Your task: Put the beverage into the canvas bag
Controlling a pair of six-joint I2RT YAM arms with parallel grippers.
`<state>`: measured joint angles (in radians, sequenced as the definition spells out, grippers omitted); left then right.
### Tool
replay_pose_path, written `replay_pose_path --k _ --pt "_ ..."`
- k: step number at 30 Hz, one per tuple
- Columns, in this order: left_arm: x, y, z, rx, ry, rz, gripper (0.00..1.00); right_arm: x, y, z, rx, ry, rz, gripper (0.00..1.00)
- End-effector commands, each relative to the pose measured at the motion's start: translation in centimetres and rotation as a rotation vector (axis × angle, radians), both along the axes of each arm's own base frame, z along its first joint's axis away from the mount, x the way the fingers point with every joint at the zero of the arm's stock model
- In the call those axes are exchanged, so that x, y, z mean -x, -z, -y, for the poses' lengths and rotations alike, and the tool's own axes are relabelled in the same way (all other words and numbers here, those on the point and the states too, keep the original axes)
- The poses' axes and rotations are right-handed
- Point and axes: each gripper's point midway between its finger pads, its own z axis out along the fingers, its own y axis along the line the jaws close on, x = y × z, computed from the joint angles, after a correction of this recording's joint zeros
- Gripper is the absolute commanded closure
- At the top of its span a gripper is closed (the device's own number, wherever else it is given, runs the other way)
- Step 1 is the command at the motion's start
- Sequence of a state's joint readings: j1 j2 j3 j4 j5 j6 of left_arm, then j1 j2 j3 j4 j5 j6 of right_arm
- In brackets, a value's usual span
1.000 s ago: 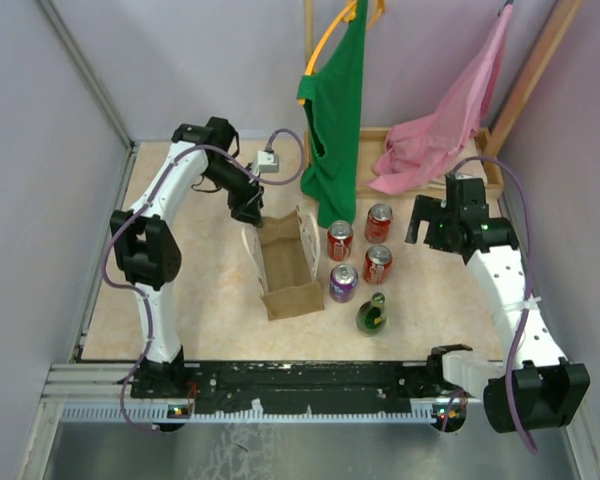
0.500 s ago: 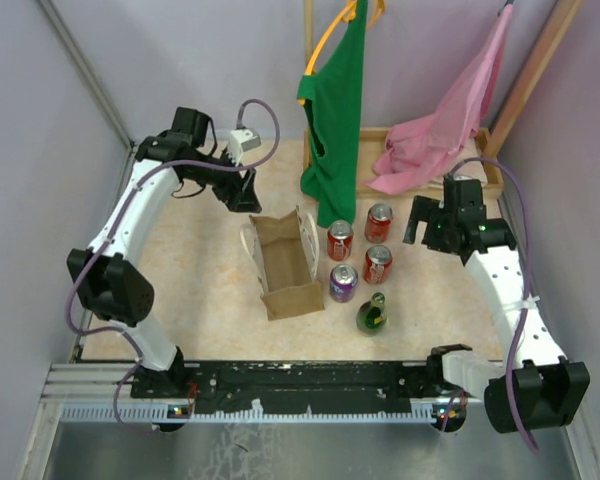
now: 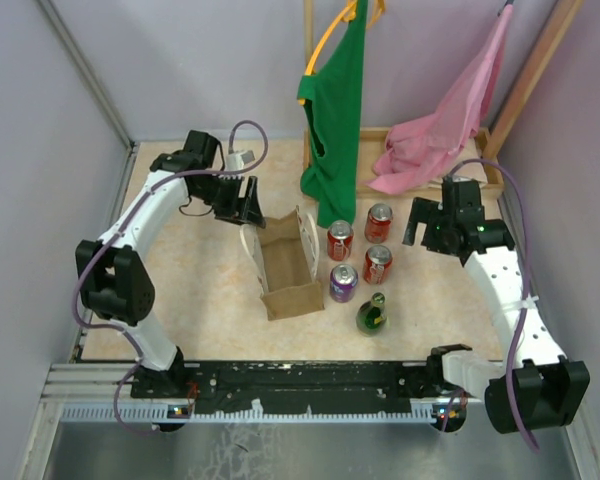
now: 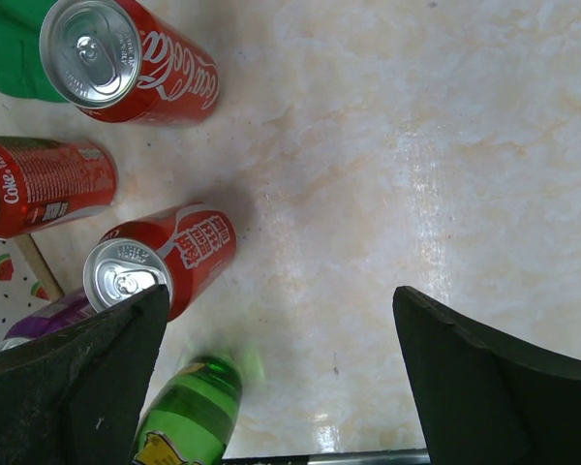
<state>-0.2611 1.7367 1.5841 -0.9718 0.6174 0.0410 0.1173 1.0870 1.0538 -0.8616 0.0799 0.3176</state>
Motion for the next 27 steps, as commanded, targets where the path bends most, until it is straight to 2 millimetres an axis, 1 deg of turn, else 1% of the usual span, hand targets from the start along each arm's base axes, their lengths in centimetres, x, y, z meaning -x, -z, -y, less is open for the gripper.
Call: replay_pose_path --k 1,2,4,8,11,14,17,20,21,22,25,27 --pt "0.3 2.6 -0.5 -0.038 -0.086 -0.093 0.27 0.3 -0.7 0.0 0.003 0.008 0.029 0.01" --pt "0.4 3.0 -0.5 -0.041 -0.085 -0.101 0.29 0.5 -0.6 0.0 0.002 0.010 0.030 0.01" --pt "0.3 3.5 -0.2 -0.042 -0.071 -0.102 0.38 0.6 -0.7 0.1 0.001 0.014 0.031 0.01" --pt "0.0 3.8 0.5 -0.043 -0.022 -0.084 0.60 0.4 -0.9 0.2 0.005 0.016 0.036 0.01" --pt "0.3 3.7 1.6 -0.046 0.038 -0.077 0.75 0.1 -1.1 0.1 0.004 0.014 0.041 0.01" --pt "0.6 4.0 2.2 -0.065 0.084 -0.067 0.84 -0.2 -1.2 0.0 -0.002 0.012 0.045 0.01" --pt "0.8 4.5 2.0 -0.093 0.115 -0.058 0.87 -0.2 -1.1 -0.2 -0.005 0.011 0.045 0.01" --pt "0.7 4.9 1.5 -0.124 0.127 -0.049 0.86 -0.4 -1.1 -0.3 -0.006 0.010 0.048 0.01" --pt "0.6 4.9 1.4 -0.127 0.129 -0.047 0.85 -0.5 -1.0 -0.4 -0.007 0.007 0.050 0.01" --pt "0.5 5.0 1.4 -0.131 0.131 -0.047 0.80 -0.7 -1.1 -0.4 -0.008 0.006 0.055 0.01" --pt "-0.3 4.3 1.5 -0.133 0.122 -0.022 0.48 -1.9 -1.9 -0.7 -0.006 -0.007 0.081 0.01" --pt "-1.3 3.2 1.6 -0.127 0.102 0.014 0.31 -3.1 -2.7 -0.9 0.000 -0.020 0.093 0.01"
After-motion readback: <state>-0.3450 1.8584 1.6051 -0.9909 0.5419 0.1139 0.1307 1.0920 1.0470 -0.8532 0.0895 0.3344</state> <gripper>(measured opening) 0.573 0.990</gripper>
